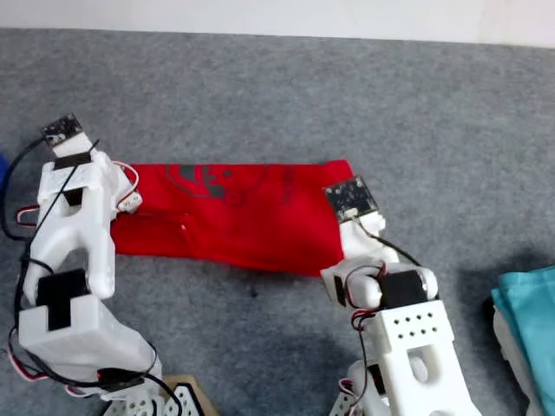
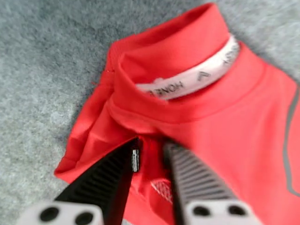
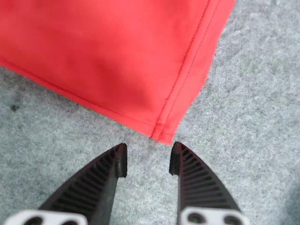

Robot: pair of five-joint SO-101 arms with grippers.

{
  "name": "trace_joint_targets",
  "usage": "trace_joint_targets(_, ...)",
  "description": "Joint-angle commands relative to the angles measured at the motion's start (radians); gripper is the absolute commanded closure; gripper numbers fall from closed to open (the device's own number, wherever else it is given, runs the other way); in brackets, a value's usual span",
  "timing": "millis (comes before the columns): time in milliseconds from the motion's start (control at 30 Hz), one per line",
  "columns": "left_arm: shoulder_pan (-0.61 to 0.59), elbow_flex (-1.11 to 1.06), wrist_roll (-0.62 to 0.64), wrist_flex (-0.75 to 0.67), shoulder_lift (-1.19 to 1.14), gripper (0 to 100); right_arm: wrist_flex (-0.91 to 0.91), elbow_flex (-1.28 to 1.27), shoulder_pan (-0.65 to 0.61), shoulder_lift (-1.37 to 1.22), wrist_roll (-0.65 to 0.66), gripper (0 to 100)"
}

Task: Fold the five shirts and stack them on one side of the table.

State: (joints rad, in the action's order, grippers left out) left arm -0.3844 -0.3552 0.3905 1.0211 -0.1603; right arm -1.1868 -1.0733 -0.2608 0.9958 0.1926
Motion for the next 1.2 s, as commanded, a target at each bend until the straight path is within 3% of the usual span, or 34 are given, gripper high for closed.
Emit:
trace_joint_targets(0,0.012,0.033,0.052,-0.008,-0.001,63,0.015,0.008,0.007,0.015,0.014,84.3)
trace_joint_targets(167,0.008,0.076,0.129,0.072,-0.001,49,0.012,0.007,0.007,0.015,0.014,84.3)
trace_joint_targets(533,-0.128,0.248,0.170,0.324,-0.001,48,0.008,0.010,0.010,0.015,0.014,84.3)
trace_joint_targets(767,-0.199,0.222,0.160,0.445,-0.001,48,0.008,0.013,0.010,0.015,0.014,84.3)
trace_joint_targets(900,-0.194,0.142,0.074,0.450,0.001,48,0.008,0.013,0.010,0.015,0.014,84.3)
trace_joint_targets(1167,-0.228,0.027,0.068,0.414,0.001,48,0.013,0.007,0.010,0.015,0.014,84.3)
